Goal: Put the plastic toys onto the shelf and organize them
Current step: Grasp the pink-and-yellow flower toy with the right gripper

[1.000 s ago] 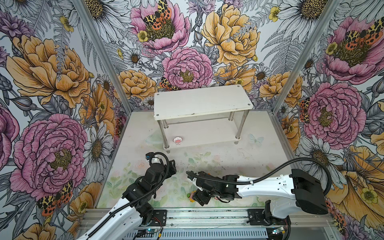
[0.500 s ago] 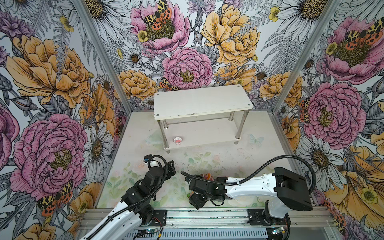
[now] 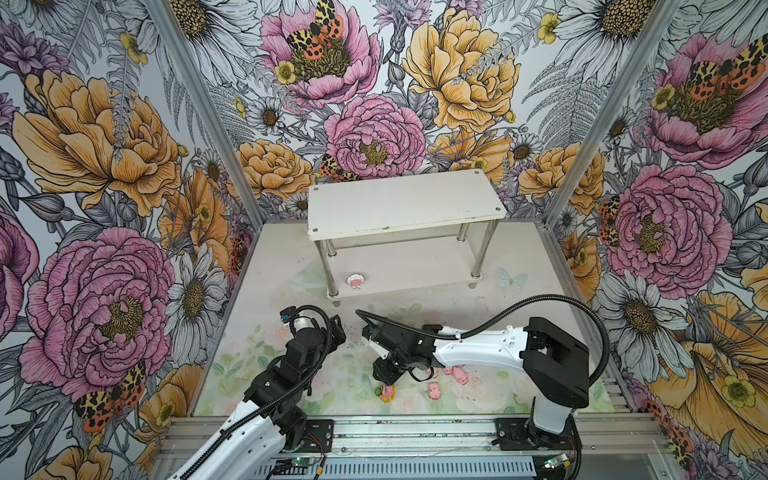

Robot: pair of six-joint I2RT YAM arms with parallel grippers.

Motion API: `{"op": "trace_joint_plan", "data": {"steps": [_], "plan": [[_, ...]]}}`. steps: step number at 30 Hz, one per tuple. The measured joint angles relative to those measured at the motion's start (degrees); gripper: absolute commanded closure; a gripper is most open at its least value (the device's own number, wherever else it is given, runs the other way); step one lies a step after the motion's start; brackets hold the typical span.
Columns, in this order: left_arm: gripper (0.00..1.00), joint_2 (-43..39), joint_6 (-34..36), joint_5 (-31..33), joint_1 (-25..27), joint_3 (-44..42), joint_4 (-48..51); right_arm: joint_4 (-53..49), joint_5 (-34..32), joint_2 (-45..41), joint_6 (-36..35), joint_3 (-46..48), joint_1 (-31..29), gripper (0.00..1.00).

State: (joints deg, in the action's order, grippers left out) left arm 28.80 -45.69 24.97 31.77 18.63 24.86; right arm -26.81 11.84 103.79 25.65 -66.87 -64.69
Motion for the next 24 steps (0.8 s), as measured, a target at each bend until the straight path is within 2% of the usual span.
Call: {"op": "trace_joint_plan", "data": {"steps": [5, 8, 11, 17, 24], "plan": [[0.01, 2.7, 0.9, -1.3, -2.6, 0.0, -2.5, -4.7, -2.2, 1.7, -6.9, -5.9, 1.0, 0.54], [0.01, 4.8, 1.3, -2.3, -3.6, 0.0, -4.4, -6.8, -3.4, 1.6, -9.6, -8.3, 1.2, 0.41], [0.01, 6.8, 2.2, -2.9, -4.1, 0.0, -5.7, -9.1, -3.8, 0.2, -10.0, -8.0, 1.2, 0.32], [0.01, 9.8, 3.7, -3.8, -5.1, 0.0, -7.8, -12.5, -2.5, -7.8, -3.9, 0.9, 0.9, 0.27], [0.01, 9.1, 4.4, -4.0, -5.1, 0.4, -7.9, -13.1, 0.2, -8.4, 2.2, 3.9, -3.7, 0.28]]}}
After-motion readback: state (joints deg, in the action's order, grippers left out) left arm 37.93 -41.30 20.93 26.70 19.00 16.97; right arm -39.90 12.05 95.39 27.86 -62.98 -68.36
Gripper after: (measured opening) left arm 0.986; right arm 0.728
